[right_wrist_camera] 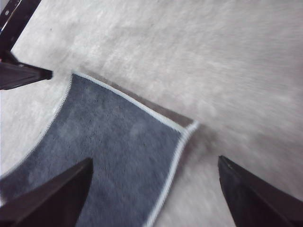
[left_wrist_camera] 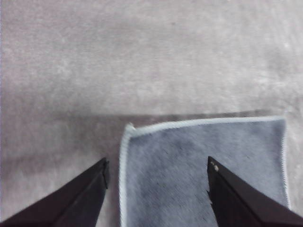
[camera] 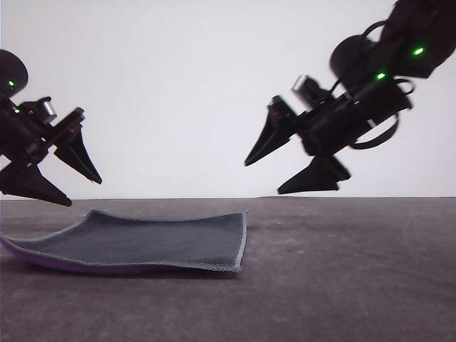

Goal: Fold clothes

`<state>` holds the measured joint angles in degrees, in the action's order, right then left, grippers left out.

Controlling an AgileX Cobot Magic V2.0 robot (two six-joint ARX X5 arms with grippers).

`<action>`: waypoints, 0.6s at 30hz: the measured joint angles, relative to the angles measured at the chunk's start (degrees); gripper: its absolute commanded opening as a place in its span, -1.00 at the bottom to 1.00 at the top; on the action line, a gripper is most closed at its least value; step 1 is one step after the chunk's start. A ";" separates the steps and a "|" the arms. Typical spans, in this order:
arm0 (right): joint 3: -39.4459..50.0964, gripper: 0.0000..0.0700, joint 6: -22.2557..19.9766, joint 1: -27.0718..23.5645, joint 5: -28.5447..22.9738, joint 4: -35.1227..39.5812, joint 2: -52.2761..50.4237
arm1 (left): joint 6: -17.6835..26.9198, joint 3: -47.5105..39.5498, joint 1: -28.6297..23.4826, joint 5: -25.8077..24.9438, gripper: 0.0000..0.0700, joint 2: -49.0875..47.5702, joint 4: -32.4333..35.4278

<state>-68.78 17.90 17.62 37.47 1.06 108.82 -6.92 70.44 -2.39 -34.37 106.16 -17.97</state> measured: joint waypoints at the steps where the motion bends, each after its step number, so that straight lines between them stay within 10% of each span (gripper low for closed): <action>1: -0.89 0.53 0.33 0.27 0.00 0.03 0.79 | 0.00 0.79 0.00 0.00 0.14 0.86 0.04; 18: -5.33 0.52 4.31 2.73 0.04 0.77 7.92 | 0.29 6.00 1.40 -0.35 0.13 8.99 0.01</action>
<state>-74.11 22.22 20.35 37.52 1.83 116.74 -6.63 76.44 -0.99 -34.72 115.15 -17.96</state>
